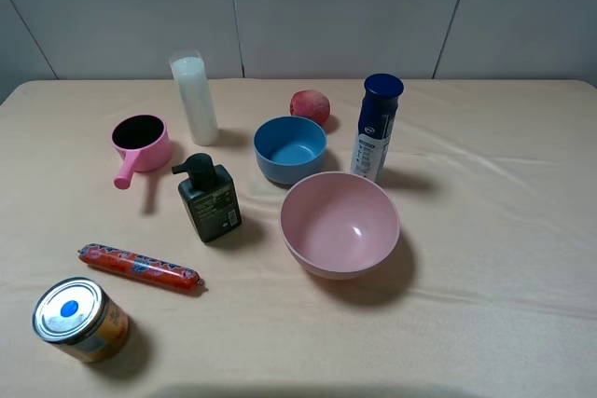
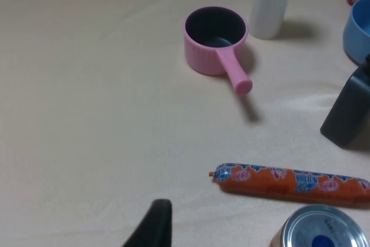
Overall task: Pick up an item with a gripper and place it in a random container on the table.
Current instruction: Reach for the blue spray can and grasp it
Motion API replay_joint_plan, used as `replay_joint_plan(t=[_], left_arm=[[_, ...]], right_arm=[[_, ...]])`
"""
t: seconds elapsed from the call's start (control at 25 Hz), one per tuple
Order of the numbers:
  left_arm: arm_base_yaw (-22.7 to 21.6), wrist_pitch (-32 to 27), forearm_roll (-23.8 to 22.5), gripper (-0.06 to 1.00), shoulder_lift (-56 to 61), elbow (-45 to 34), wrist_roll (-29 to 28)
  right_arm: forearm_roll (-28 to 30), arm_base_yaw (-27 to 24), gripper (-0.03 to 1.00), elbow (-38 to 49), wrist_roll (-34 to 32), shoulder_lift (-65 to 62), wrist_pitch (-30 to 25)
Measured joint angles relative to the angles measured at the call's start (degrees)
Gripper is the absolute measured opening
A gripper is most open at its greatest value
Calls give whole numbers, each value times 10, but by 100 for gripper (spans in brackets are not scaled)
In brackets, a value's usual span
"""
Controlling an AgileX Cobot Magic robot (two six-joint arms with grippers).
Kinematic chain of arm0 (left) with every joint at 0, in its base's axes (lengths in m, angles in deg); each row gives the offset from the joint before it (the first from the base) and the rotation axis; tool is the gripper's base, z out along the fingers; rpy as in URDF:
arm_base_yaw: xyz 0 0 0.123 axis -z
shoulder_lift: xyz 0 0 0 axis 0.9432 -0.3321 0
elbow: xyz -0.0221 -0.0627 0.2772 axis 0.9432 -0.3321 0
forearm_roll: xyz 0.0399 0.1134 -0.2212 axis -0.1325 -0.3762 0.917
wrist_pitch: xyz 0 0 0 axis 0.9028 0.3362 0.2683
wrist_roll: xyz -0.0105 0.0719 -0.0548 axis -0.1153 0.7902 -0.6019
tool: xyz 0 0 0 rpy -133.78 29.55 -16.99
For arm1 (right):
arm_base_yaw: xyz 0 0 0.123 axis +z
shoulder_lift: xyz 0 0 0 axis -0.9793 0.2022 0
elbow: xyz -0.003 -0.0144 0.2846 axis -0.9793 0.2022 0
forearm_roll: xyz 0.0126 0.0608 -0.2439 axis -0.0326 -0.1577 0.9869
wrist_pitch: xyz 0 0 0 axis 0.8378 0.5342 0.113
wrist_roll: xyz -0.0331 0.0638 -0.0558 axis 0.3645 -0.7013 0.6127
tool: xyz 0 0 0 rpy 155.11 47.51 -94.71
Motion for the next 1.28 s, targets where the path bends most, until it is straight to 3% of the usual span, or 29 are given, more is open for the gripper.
replay_joint_plan(t=[0.4, 0.68, 1.28], left_arm=[[0, 0, 0, 100, 0, 0, 0], [0, 0, 0, 100, 0, 0, 0], [0, 0, 0, 100, 0, 0, 0]], right_arm=[[-48, 0, 69, -125, 83, 188, -47], [-57, 4, 69, -223, 94, 306, -93], [4, 168, 69, -427, 47, 554, -117]])
